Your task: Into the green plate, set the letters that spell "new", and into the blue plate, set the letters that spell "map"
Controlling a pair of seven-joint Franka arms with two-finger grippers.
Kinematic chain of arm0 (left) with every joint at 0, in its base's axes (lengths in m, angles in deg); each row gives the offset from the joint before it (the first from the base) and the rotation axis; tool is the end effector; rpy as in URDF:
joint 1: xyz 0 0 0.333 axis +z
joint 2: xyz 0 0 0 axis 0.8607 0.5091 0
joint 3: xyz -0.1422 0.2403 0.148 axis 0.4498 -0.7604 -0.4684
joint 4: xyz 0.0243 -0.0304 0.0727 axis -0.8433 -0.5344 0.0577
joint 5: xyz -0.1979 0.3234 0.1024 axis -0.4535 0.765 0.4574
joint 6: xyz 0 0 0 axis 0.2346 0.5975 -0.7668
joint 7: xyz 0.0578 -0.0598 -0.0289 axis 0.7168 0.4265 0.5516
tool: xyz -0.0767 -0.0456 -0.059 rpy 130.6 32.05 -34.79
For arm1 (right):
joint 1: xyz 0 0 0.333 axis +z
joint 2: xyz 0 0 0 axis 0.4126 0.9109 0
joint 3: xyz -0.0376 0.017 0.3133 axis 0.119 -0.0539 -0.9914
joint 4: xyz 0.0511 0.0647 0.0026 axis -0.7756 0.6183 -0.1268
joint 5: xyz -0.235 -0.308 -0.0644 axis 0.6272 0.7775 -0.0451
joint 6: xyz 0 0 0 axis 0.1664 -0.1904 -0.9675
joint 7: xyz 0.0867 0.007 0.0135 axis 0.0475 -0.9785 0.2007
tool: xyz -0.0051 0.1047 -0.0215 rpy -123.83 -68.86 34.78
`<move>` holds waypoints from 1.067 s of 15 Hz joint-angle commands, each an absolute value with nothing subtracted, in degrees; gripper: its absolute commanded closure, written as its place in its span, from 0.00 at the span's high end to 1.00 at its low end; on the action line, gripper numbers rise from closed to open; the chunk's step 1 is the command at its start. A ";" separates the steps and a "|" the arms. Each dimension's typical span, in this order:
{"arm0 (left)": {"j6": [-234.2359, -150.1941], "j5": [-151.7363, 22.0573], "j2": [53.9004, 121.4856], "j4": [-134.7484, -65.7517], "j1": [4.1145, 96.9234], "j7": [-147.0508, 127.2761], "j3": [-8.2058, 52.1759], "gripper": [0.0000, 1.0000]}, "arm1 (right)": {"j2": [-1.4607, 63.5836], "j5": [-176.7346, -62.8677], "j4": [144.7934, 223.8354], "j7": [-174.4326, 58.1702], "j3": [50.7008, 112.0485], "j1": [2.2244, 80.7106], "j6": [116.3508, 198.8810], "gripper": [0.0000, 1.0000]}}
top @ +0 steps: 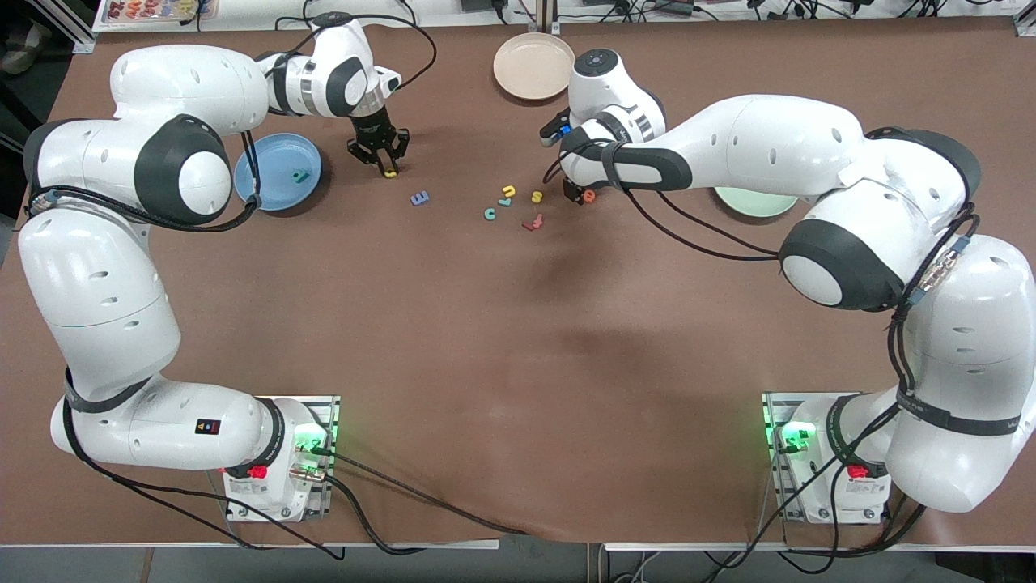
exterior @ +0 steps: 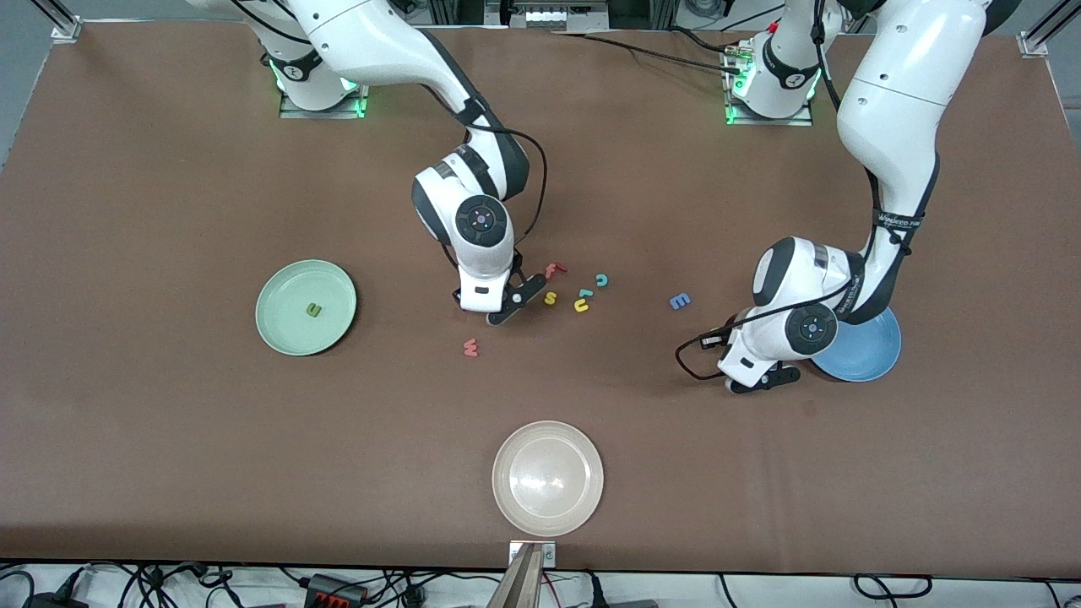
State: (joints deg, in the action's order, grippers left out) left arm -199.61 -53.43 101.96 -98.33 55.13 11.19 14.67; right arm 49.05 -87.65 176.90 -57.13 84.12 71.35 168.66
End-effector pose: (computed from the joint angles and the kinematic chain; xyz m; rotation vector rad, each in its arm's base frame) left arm 0.6292 -0.1595 0.1777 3.0929 0.3380 -0.3702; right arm 0.5245 0.4405 0.2015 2.8585 1.1413 -0.1410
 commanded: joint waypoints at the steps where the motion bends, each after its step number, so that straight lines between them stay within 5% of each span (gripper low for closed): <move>1: -194.42 -51.37 97.41 -98.71 55.87 6.80 14.65 0.06 | 50.84 -87.70 175.73 -53.68 84.10 71.48 169.61 0.62; 7: -185.98 -48.65 92.75 -99.06 64.03 -11.64 14.64 0.07 | 52.16 -87.97 175.73 -49.89 84.10 71.13 173.04 0.60; 12: -186.23 -45.04 93.62 -100.20 73.36 -27.05 14.65 0.07 | 52.25 -88.14 175.73 -49.63 84.10 71.21 173.04 0.37; 14: -188.68 -43.37 93.71 -103.09 74.42 -27.76 14.73 0.07 | 52.25 -88.32 175.73 -49.63 84.10 71.22 173.04 0.19; 16: -193.50 -43.19 93.89 -107.48 75.03 -27.76 14.65 0.10 | 52.07 -88.32 175.64 -49.89 84.19 71.30 172.95 0.14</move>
State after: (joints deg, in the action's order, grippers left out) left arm -189.06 -44.64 94.42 -102.60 74.79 -27.09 13.96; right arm 51.59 -87.65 176.79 -50.96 84.18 71.26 172.85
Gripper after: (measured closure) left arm 0.722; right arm 0.722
